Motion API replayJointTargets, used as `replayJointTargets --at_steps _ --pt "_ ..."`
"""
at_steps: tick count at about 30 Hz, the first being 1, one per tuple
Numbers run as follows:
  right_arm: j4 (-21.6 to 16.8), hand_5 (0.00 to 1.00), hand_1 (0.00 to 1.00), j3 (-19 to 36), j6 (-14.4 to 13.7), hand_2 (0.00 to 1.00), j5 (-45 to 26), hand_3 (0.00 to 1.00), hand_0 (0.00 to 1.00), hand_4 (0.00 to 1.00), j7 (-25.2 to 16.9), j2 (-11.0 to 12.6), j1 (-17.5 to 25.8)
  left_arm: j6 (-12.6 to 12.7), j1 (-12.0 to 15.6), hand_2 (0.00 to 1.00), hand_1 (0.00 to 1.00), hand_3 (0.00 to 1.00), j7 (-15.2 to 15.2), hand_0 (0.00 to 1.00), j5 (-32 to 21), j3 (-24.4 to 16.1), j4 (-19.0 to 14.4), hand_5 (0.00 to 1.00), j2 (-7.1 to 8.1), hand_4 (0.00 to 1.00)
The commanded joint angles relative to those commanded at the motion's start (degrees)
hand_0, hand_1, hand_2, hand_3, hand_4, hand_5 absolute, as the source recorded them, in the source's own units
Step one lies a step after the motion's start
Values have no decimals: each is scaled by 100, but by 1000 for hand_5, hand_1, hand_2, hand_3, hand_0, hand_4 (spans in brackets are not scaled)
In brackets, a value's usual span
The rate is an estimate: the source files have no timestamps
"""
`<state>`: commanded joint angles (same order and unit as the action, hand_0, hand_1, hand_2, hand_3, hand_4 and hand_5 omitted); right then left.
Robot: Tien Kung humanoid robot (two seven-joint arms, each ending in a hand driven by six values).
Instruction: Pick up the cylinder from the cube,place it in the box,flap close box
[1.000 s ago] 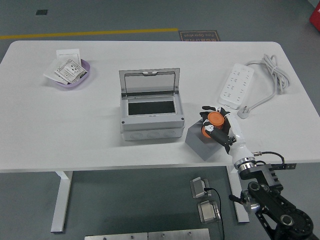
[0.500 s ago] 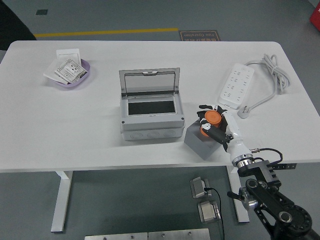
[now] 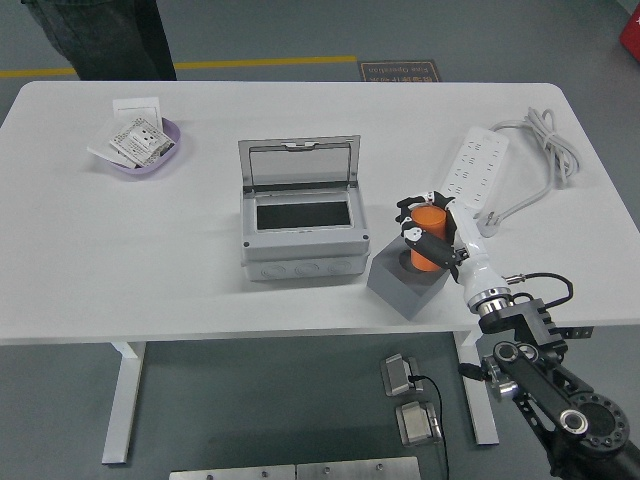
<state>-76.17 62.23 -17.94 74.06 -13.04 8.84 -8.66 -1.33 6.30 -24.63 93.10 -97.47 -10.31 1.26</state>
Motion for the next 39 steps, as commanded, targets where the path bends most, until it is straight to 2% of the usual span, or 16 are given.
replayJointTargets --at_steps 5,9,10,15,16,21,22,25,32,39 --pt "-17 2 313 -188 -340 446 621 434 441 2 286 100 -395 4 2 584 665 617 -4 651 55 -44 0 418 7 731" --pt "155 2 313 -523 -544 446 1196 434 441 2 623 164 -851 9 2 584 665 617 -15 651 124 -106 0 418 22 731" --pt "205 2 208 -602 -572 410 1329 410 248 2 697 166 -956 9 2 584 665 617 -20 651 146 -125 0 418 25 730" --pt "604 2 208 -1152 -596 410 2083 410 248 2 1191 73 -1594 12 3 584 665 617 -55 651 275 -241 0 418 48 730" --pt "690 2 130 -1265 -582 337 2224 340 16 2 1263 46 -1724 12 4 585 665 616 -60 652 293 -256 0 421 53 733" --pt "1110 2 130 -1815 -460 337 2786 340 16 2 1516 -135 -2324 12 8 585 665 616 -89 652 388 -336 0 421 79 733" --pt "1179 2 117 -1924 -436 320 2854 310 2 2 1552 -174 -2446 12 9 585 665 616 -93 652 405 -350 0 426 84 731" --pt "1342 2 117 -2204 -386 320 2959 310 2 2 1629 -280 -2775 12 7 585 665 616 -105 652 445 -382 0 426 98 731" --pt "1812 2 122 -2872 -307 321 2963 311 3 2 1659 -497 -3416 10 -16 585 665 617 -110 653 527 -433 0 427 128 731" --pt "2304 2 124 -3587 -153 322 2892 314 7 2 1604 -718 -3846 0 -21 585 665 616 -136 653 620 -494 -1 427 162 731"
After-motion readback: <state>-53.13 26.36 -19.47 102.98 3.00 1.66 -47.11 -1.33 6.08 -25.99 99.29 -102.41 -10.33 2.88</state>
